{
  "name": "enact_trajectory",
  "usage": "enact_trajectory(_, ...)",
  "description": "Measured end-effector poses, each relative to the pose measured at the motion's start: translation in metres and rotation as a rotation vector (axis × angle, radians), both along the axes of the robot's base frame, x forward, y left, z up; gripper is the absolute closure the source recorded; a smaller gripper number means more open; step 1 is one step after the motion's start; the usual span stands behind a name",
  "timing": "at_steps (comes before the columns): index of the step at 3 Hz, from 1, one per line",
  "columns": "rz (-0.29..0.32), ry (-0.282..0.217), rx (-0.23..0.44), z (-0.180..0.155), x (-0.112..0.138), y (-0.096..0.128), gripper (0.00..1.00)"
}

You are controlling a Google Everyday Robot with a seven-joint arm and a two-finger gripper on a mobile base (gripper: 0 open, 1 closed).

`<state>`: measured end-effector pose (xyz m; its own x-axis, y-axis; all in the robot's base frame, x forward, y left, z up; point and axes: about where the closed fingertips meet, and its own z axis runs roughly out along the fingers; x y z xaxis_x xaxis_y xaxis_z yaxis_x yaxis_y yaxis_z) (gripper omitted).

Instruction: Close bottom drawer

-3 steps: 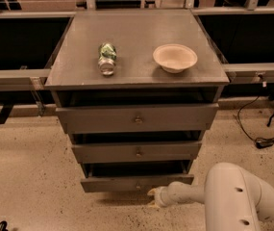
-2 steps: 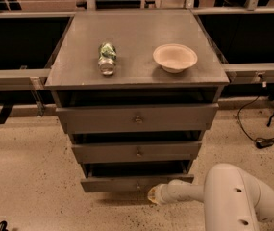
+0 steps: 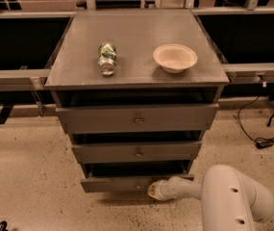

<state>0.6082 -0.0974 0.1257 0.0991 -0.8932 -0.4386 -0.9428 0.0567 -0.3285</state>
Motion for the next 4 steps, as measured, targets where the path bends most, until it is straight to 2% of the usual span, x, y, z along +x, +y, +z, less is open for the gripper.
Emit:
enact_trajectory(1, -0.011, -0.002, -0.005, -0.0028, 0.0072, -0.003, 1.0)
enact_trajectory(4, -0.011, -0.002, -0.005, -0.0029, 0.0071, -0.003, 0.26)
